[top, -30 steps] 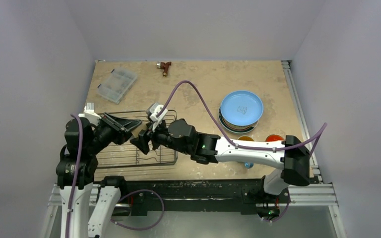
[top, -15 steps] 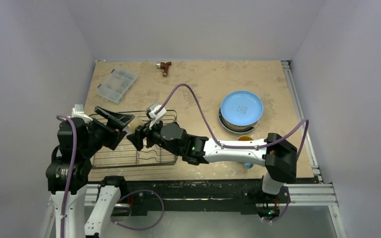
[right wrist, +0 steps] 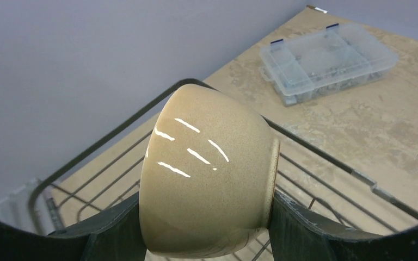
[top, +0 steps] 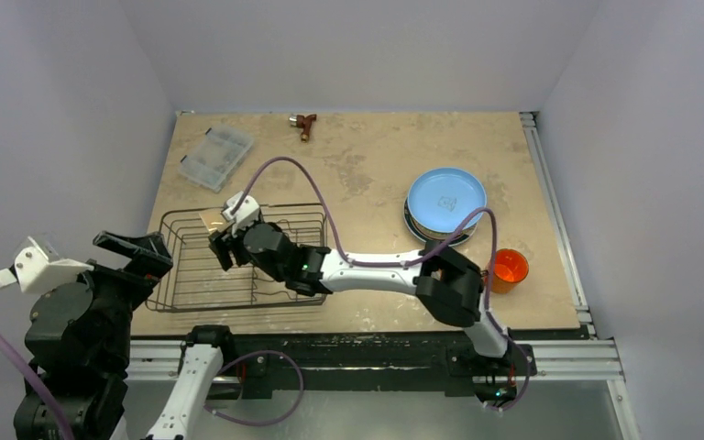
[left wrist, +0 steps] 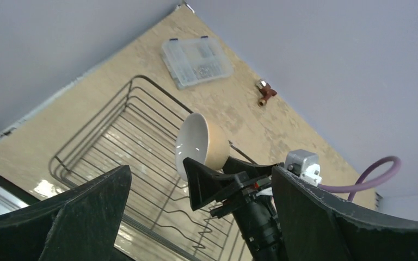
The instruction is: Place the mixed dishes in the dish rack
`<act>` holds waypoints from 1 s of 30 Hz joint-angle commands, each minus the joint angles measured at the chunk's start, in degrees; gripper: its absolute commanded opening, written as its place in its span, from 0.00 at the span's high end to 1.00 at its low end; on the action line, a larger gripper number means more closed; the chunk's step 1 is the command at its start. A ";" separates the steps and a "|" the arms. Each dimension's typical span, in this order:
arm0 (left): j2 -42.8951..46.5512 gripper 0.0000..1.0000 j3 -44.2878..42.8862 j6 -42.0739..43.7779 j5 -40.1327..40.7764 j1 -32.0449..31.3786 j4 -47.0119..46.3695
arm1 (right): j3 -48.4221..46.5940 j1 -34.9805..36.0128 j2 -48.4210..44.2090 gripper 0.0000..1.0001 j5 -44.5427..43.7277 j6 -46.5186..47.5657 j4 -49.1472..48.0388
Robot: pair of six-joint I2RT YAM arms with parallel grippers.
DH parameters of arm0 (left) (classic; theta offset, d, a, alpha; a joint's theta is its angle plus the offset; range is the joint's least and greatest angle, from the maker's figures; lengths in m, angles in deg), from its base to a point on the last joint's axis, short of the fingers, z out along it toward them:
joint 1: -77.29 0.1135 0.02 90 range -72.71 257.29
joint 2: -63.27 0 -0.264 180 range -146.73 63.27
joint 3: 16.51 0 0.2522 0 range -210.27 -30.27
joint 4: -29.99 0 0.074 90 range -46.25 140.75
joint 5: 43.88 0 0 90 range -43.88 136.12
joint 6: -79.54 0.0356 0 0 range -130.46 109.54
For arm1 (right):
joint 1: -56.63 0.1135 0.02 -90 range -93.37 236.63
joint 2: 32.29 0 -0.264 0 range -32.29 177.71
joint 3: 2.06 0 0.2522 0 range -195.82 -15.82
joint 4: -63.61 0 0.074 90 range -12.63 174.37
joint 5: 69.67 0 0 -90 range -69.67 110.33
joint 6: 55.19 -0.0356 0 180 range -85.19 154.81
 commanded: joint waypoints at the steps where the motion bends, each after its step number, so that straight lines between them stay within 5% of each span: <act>1: -0.41 0.00 -2.92 8.40 3.60 -0.56 2.07 | -11.84 0.03 4.46 1.00 -5.32 9.92 1.76; 15: 1.26 0.00 -2.39 14.23 -3.90 -0.61 -1.57 | -34.92 0.91 23.78 1.00 -15.30 33.89 12.87; 30: 1.71 0.00 -2.01 14.14 -5.77 -0.61 -1.99 | -33.21 3.31 25.87 1.00 -19.99 51.20 11.46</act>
